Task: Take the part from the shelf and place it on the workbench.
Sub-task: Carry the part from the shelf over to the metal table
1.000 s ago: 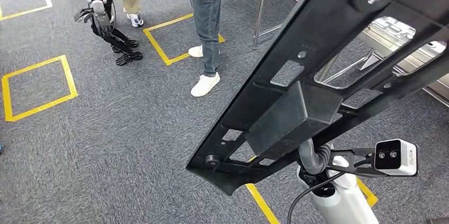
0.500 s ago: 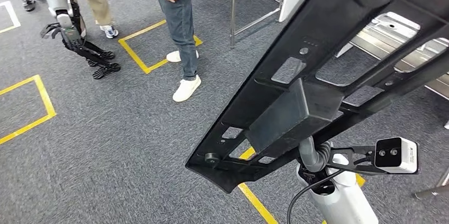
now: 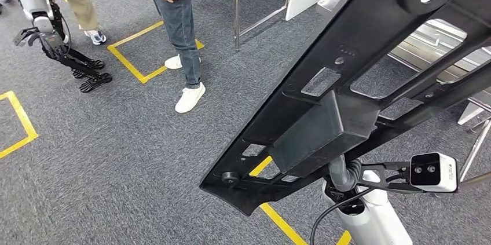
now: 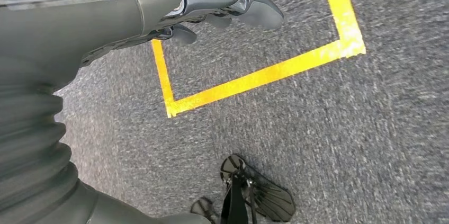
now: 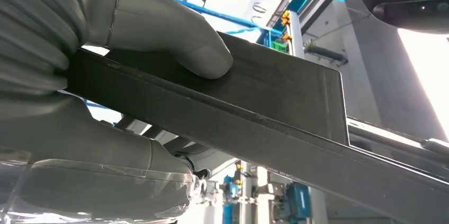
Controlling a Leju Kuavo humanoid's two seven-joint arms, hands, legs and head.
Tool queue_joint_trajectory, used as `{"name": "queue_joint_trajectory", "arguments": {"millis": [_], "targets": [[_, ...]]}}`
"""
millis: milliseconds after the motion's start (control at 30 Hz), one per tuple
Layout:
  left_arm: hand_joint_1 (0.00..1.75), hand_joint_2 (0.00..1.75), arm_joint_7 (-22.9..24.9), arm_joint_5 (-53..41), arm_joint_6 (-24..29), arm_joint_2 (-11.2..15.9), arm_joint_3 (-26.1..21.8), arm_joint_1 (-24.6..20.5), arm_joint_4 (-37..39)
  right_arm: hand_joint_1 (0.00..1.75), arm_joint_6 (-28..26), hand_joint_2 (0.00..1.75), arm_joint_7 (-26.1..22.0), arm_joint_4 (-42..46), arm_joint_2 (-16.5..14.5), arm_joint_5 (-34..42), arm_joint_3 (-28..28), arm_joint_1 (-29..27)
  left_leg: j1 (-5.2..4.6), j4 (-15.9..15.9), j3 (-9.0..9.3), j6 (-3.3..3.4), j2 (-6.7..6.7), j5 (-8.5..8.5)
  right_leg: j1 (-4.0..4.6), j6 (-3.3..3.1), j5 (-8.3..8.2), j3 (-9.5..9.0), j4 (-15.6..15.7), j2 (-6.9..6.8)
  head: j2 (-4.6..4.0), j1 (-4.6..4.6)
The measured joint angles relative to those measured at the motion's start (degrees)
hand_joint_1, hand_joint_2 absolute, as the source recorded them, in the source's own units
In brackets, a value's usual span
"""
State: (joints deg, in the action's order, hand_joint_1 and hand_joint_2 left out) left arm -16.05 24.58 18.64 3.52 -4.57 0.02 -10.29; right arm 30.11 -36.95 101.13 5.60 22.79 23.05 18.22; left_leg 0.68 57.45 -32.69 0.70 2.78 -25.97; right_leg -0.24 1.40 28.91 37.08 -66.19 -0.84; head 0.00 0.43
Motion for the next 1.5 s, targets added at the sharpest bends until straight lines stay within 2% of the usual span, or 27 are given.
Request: {"name": "queue_joint_trajectory", "arguments": {"millis": [67,100,167,233,300,367,400,433,467,500,567,633,700,767,833,900,933,967,1067,1133,1200,1267,1333,1400,1433,1467,1500], "targets": [[0.00,1.75,0.05,-0.22,0.07,0.00,0.01,-0.02,0.00,1.75,0.03,1.75,-0.03,0.03,-0.10,0.32,0.06,0.39,-0.23,0.00,0.27,-0.39,0.78,-0.21,0.49,-0.78,-2.48,-3.48,7.11,-1.85,0.00,-0.06],[0.00,1.75,0.07,-0.35,0.07,0.01,0.01,-0.03,0.00,1.75,0.05,1.75,-0.04,0.05,-0.16,0.53,0.09,0.56,-0.30,-0.01,0.37,-0.66,1.16,-0.29,0.73,-1.13,-2.77,-4.13,8.62,-2.32,0.00,-0.11],[0.00,1.75,0.12,-0.62,0.05,0.01,0.03,-0.20,-0.01,1.75,0.08,1.75,-0.04,0.11,-0.27,1.04,0.19,0.72,-0.37,-0.19,0.66,-1.30,2.03,-0.40,0.86,-1.69,-2.84,-4.08,9.03,-1.41,0.00,-0.16],[0.00,1.75,0.17,-0.91,0.04,0.00,0.06,-0.34,-0.02,1.75,0.07,1.75,-0.03,0.13,-0.40,1.55,0.32,0.81,-0.24,0.74,0.63,-1.90,1.45,-1.33,0.53,-2.29,-3.28,-4.49,9.68,-0.32,0.00,-0.19],[0.00,1.75,0.23,-1.12,0.03,0.03,0.09,-0.28,-0.01,1.75,0.03,1.75,-0.03,0.11,-0.68,2.02,0.45,0.94,-0.05,5.86,-1.52,-2.31,-0.71,-4.38,0.22,-2.75,-3.65,-4.84,10.17,0.72,-0.01,-0.34],[0.00,1.75,0.37,-1.22,0.03,0.09,0.11,-0.21,-0.01,1.75,-0.15,1.75,-0.02,-0.03,-0.87,2.42,0.62,0.98,-0.01,13.70,-5.34,-2.53,-2.02,-7.76,0.26,-2.92,-3.68,-4.77,10.10,1.85,0.00,-0.49],[0.00,1.75,0.46,-1.26,0.03,0.13,0.12,-0.20,-0.01,1.75,-0.28,1.75,-0.02,-0.15,-0.90,2.62,0.72,0.97,-0.01,16.08,-6.61,-2.59,-2.19,-8.24,0.32,-2.96,-3.65,-4.76,10.00,2.48,0.00,-0.50],[0.00,1.75,0.57,-1.28,0.05,0.13,0.13,-0.16,-0.01,1.75,-0.45,1.75,-0.01,-0.28,-0.90,2.83,0.83,0.99,0.00,16.24,-6.86,-2.58,-2.27,-7.50,0.36,-2.96,-3.60,-4.76,9.85,3.17,0.00,-0.50],[0.00,1.75,0.66,-1.28,0.09,0.14,0.14,-0.14,0.00,1.75,-0.60,1.75,-0.01,-0.39,-0.91,3.04,0.92,1.02,0.00,13.95,-5.94,-2.49,-2.44,-5.67,0.38,-2.92,-3.52,-4.77,9.65,3.88,0.00,-0.50],[0.00,1.75,0.74,-1.28,0.14,0.15,0.14,-0.11,0.00,1.75,-0.71,1.75,-0.01,-0.46,-0.92,3.26,0.98,1.09,0.02,9.90,-4.16,-2.36,-3.00,-3.32,0.38,-2.83,-3.39,-4.77,9.40,4.54,0.00,-0.50],[0.00,1.75,0.88,-1.28,0.23,0.27,0.15,-0.10,0.00,1.75,-1.03,1.75,0.02,-0.57,-1.00,3.63,1.10,1.32,0.05,2.62,-0.87,-2.01,-4.82,-0.56,0.46,-2.45,-3.13,-4.54,8.89,5.70,0.00,-0.48],[0.00,1.75,0.96,-1.35,0.28,0.45,0.16,-0.26,0.00,1.75,-1.53,1.75,0.13,-0.64,-1.09,3.85,1.31,1.56,-0.08,0.35,0.15,-1.57,-5.47,-0.39,0.37,-1.90,-3.13,-4.15,8.70,6.59,0.00,-0.44],[0.00,1.75,0.96,-1.48,0.26,0.55,0.16,-0.54,0.00,1.75,-2.01,1.75,0.22,-0.67,-1.11,3.91,1.52,1.67,-0.07,-0.02,0.28,-0.92,-4.48,-0.07,0.19,-1.30,-3.17,-3.94,8.67,6.98,0.00,-0.45],[0.00,1.75,0.96,-1.60,0.13,0.58,0.16,-0.60,0.00,1.75,-2.39,1.75,0.30,-0.68,-1.12,3.91,1.65,1.91,0.13,-0.60,0.52,-0.22,-3.37,0.22,0.27,-0.66,-1.67,-2.89,6.46,4.94,0.00,-0.24],[0.00,1.75,0.95,-1.68,0.01,0.59,0.16,-0.43,0.00,1.75,-2.64,1.75,0.36,-0.73,-1.15,3.90,1.79,2.13,0.16,-0.83,0.57,0.17,-2.20,0.25,0.13,0.00,1.86,0.42,-0.28,2.25,0.00,0.02],[0.00,1.75,0.96,-1.81,-0.05,0.59,0.16,-0.30,0.00,1.75,-2.73,1.75,0.45,-0.91,-1.20,3.88,1.93,2.15,0.13,-0.80,0.51,0.26,-1.06,0.15,-0.32,0.51,4.18,3.94,-7.06,1.51,0.00,0.05],[0.00,1.75,0.97,-1.92,-0.09,0.58,0.16,-0.30,0.00,1.75,-2.74,1.75,0.53,-1.01,-1.22,3.85,2.00,2.15,0.13,-0.79,0.52,0.21,-0.51,0.09,-0.52,0.68,3.83,4.43,-7.84,1.36,0.00,0.05],[0.00,1.75,0.97,-2.03,-0.11,0.56,0.17,-0.33,0.00,1.75,-2.77,1.75,0.61,-1.09,-1.26,3.82,2.08,2.19,0.13,-0.77,0.60,0.10,0.04,0.00,-0.67,0.78,2.40,3.65,-6.11,1.06,0.00,0.06],[0.00,1.75,0.97,-2.14,-0.22,0.45,0.22,-0.37,0.00,1.75,-2.79,1.75,0.70,-1.20,-1.48,3.78,2.40,2.76,-0.09,-0.65,1.09,-0.52,1.58,-0.48,-0.46,0.27,-2.71,-2.29,5.85,-1.92,0.00,0.03],[0.00,1.75,0.91,-2.13,-0.31,0.42,0.22,-0.37,0.00,1.75,-2.78,1.75,0.72,-1.32,-1.65,3.78,2.55,3.24,-0.34,-0.56,1.32,-1.18,2.47,-0.75,0.02,-0.53,-3.28,-3.64,8.87,-2.75,0.00,-0.04],[0.00,1.75,0.72,-2.07,-0.33,0.42,0.22,-0.54,-0.01,1.75,-2.76,1.75,0.83,-1.45,-1.75,3.82,2.62,3.51,-0.24,-0.64,1.56,-1.92,3.27,-0.96,0.08,-1.28,-3.46,-3.58,9.00,-1.40,0.00,-0.08],[0.00,1.75,0.51,-1.97,-0.36,0.42,0.22,-0.61,-0.03,1.75,-2.73,1.75,0.98,-1.61,-1.87,3.99,2.67,3.95,0.01,1.03,1.14,-2.55,1.86,-2.34,-0.17,-2.03,-3.81,-3.89,9.56,-0.20,-0.01,-0.23],[0.00,1.75,0.40,-1.85,-0.38,0.43,0.22,-0.49,-0.04,1.75,-2.68,1.75,1.03,-1.89,-2.10,4.21,2.68,4.39,0.19,7.25,-1.62,-2.89,-0.90,-5.72,-0.27,-2.51,-4.03,-4.09,9.86,0.89,-0.01,-0.49],[0.00,1.75,0.39,-1.71,-0.37,0.45,0.21,-0.38,-0.04,1.75,-2.61,1.75,1.09,-2.30,-2.26,4.34,2.70,4.49,0.23,14.67,-5.43,-3.03,-2.05,-8.45,-0.13,-2.68,-4.03,-4.04,9.74,2.19,-0.01,-0.62],[0.00,1.75,0.40,-1.65,-0.35,0.45,0.20,-0.29,-0.04,1.75,-2.54,1.75,1.11,-2.50,-2.27,4.40,2.72,4.47,0.24,16.13,-6.40,-3.03,-2.21,-8.29,-0.08,-2.69,-3.99,-4.03,9.62,2.94,0.00,-0.63],[0.00,1.75,0.42,-1.59,-0.33,0.45,0.20,-0.22,-0.04,1.75,-2.47,1.75,1.13,-2.67,-2.27,4.47,2.73,4.46,0.24,15.13,-6.24,-2.97,-2.32,-6.91,-0.05,-2.66,-3.92,-4.03,9.47,3.73,0.00,-0.64],[0.00,1.75,0.44,-1.53,-0.31,0.45,0.20,-0.17,-0.04,1.75,-2.42,1.75,1.14,-2.79,-2.27,4.53,2.74,4.47,0.26,12.01,-5.07,-2.85,-2.64,-4.69,-0.04,-2.58,-3.83,-4.05,9.27,4.48,0.00,-0.64]]}}
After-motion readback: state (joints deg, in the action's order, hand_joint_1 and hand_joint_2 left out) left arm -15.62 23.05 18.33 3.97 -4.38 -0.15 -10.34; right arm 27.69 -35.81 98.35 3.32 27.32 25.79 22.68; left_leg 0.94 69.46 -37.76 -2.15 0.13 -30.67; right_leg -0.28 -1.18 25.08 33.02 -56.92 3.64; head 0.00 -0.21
